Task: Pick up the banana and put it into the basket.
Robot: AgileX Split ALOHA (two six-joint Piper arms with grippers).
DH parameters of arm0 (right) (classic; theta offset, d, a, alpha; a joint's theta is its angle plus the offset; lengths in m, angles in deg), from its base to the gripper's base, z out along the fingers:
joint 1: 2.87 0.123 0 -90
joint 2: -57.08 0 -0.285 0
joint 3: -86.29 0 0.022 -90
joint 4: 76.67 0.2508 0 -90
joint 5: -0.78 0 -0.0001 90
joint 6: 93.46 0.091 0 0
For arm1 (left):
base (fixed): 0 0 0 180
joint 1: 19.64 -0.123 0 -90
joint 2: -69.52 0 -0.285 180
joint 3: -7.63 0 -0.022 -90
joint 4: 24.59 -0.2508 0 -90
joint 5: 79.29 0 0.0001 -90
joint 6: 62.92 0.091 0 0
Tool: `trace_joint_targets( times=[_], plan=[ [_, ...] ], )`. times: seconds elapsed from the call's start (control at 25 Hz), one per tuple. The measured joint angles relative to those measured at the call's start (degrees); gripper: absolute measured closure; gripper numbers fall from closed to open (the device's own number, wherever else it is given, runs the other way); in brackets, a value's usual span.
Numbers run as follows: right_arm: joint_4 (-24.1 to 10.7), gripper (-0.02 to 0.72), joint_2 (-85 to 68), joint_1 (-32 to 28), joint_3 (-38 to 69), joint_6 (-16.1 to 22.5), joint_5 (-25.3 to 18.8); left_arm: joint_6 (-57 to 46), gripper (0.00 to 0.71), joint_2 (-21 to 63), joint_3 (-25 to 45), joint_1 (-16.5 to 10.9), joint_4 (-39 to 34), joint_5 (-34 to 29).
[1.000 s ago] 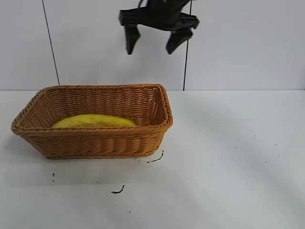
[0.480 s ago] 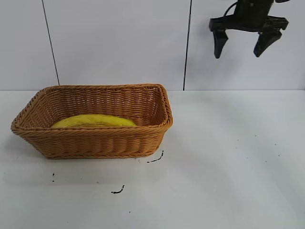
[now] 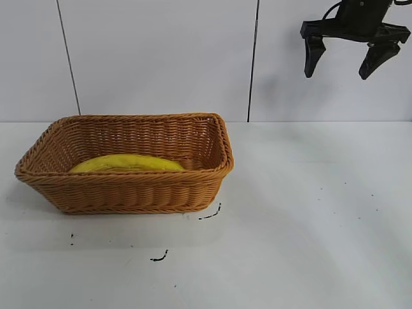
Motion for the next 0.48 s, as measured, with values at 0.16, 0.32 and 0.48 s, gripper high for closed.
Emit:
trace_joint_targets(
  times=[0.16, 0.32, 0.48],
  plan=[
    [0.06, 0.011, -13.06, 0.0, 16.41, -0.1, -0.04, 0.0, 0.02, 0.0, 0.0, 0.0, 0.0, 0.0],
    [0.1, 0.011, -26.13, 0.0, 31.02, -0.81, -0.09, 0.0, 0.02, 0.0, 0.0, 0.0, 0.0, 0.0],
    [0.1, 0.011, -39.56, 0.0, 43.24, -2.1, 0.74, 0.0, 0.02, 0.0, 0.0, 0.0, 0.0, 0.0]
  ],
)
